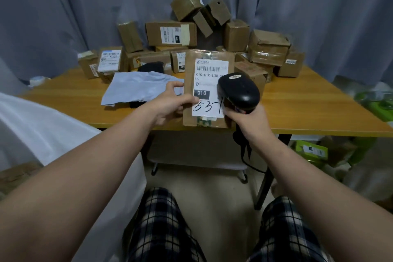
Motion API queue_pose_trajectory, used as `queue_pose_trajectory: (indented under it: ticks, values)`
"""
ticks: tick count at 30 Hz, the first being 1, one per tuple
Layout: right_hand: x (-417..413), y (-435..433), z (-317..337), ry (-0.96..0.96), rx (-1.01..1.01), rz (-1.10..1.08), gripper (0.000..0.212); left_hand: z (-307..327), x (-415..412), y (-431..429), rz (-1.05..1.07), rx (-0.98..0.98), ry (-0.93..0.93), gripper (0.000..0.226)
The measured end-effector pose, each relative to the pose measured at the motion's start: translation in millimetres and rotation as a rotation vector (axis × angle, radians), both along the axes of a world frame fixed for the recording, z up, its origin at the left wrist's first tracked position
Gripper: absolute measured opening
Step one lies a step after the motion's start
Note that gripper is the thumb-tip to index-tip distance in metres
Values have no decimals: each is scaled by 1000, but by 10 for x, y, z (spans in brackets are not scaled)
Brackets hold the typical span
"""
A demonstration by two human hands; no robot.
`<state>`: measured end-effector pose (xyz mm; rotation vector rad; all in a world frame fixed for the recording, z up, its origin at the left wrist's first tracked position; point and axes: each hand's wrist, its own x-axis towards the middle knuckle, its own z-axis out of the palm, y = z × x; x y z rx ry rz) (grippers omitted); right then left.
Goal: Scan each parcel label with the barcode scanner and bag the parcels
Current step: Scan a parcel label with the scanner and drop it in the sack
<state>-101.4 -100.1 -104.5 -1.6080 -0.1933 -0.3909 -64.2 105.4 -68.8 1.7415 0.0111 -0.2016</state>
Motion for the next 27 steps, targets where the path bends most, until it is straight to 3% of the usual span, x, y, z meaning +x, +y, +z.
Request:
queue_pose_trajectory:
  ticks: [5,8,10,16,20,27]
  values:
    - [100,-24,266,-109,-206,-71,40,84,-4,-26,20,-3,-181,99]
    - [30,-7,254,-157,-286,-120,16,-110,-88,-58,93,53,-240,110]
    - [-50,-9,141,-172,-331,-160,26,-266,-124,-51,110,39,-257,115]
    - [-269,62,-175,-142,-231,-236,23,-344,-224,-96,45,121,-342,115]
    - [-370,157,-196,-145,-168,-220,30,-323,-224,-99,56,152,-352,113]
    - [-480,165,-245,-165,-87,-194,21,-305,-172,-65,77,178,-328,111]
